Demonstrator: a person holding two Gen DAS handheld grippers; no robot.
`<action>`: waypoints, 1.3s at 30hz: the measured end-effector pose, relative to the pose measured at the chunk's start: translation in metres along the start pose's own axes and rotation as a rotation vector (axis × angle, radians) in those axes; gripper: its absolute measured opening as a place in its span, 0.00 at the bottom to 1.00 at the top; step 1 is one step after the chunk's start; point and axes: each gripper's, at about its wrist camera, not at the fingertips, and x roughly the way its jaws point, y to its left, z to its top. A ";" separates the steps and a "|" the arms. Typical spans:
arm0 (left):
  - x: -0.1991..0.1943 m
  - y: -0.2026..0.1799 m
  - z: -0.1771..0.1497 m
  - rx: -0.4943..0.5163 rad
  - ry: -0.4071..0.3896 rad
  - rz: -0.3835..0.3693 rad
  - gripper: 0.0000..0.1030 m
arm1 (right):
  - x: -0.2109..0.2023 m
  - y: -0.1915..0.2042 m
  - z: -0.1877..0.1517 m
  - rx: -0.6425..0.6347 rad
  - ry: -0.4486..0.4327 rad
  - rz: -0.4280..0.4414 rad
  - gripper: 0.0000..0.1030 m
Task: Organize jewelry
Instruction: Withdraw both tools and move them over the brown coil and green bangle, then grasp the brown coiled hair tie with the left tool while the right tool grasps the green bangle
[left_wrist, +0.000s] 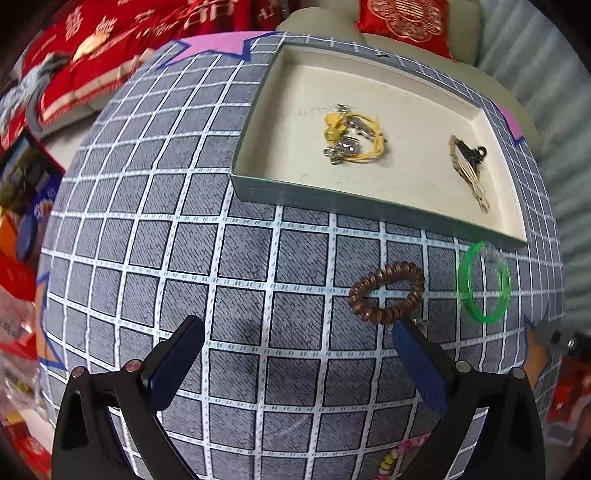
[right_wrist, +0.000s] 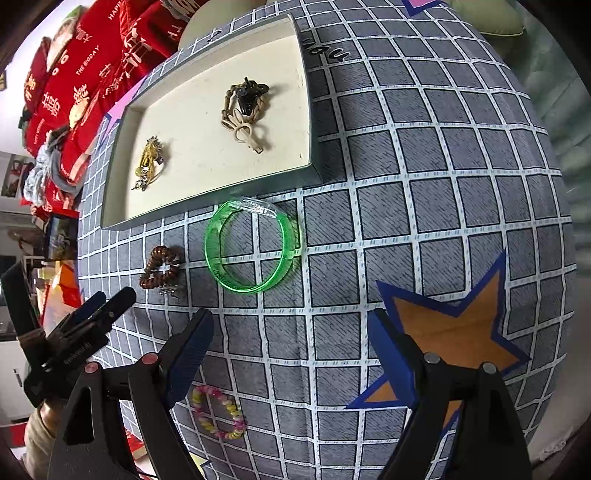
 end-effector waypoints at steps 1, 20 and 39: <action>0.002 0.002 0.001 -0.012 0.004 -0.006 1.00 | 0.001 0.000 0.001 -0.001 -0.001 -0.003 0.85; 0.033 -0.002 0.016 -0.023 0.069 -0.007 0.95 | 0.039 0.016 0.031 -0.076 -0.006 -0.148 0.84; 0.046 -0.097 0.021 0.094 0.027 0.064 0.65 | 0.072 0.076 0.032 -0.251 -0.055 -0.330 0.60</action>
